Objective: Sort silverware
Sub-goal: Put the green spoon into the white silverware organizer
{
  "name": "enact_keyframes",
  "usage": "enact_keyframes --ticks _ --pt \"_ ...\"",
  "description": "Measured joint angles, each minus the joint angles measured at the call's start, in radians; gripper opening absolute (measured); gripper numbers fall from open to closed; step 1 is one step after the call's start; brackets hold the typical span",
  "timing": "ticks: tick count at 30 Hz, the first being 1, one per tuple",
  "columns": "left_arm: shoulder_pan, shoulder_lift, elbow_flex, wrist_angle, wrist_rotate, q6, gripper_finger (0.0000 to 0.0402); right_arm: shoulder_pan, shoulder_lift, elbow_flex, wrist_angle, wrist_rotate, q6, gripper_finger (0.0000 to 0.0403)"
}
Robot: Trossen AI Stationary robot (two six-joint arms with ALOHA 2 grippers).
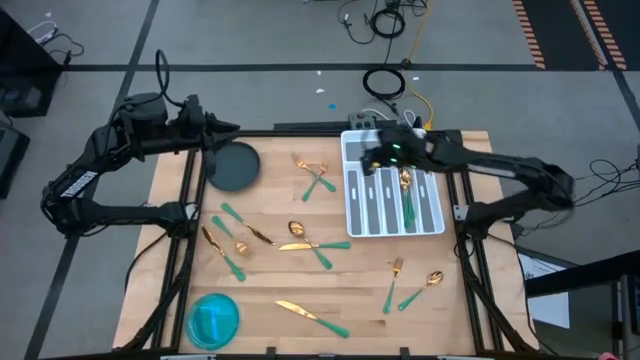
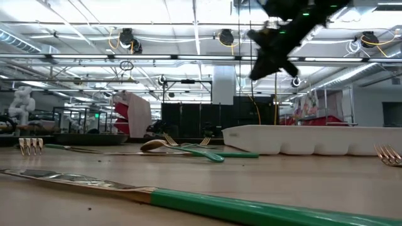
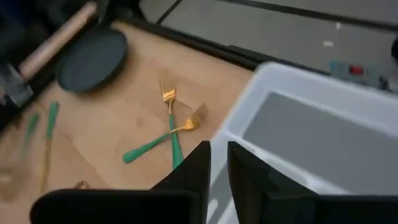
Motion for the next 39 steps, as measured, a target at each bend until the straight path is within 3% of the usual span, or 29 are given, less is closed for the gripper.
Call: enact_keyframes --ticks 4,11,15,18,22,25,28,34,39 --pt "0.000 0.000 0.000 -0.004 0.000 0.000 0.0082 0.006 0.221 0.221 -0.049 -0.086 -0.160 0.0060" --pt "0.000 0.000 0.000 -0.032 0.000 0.000 0.0082 0.016 0.524 0.586 -0.271 -0.146 -0.369 0.0135" --pt "0.000 0.000 0.000 -0.062 0.000 0.000 0.0082 0.021 0.624 0.730 -0.443 -0.146 -0.451 0.0160" --pt "0.000 -0.001 0.000 -0.084 0.000 -0.001 0.0082 0.050 0.644 0.759 -0.641 -0.144 -0.543 0.0164" --pt "0.000 -0.009 0.000 -0.088 0.000 0.000 0.0082 0.158 0.628 0.708 -0.934 -0.153 -0.616 0.0161" --pt "0.000 -0.014 0.000 -0.087 0.000 0.000 0.0082 0.266 0.548 0.576 -0.986 -0.183 -0.627 0.0159" --pt "0.000 -0.014 0.000 -0.087 0.000 0.000 0.0082 0.370 0.413 0.395 -0.909 -0.239 -0.512 0.0158" --pt "0.000 -0.014 0.000 -0.077 0.000 0.000 0.0082 0.548 0.126 0.062 -0.674 -0.250 0.066 0.0158" --pt "0.000 -0.013 0.000 -0.032 0.000 -0.021 0.0082 0.632 0.050 -0.096 -0.359 -0.168 0.344 0.0169"
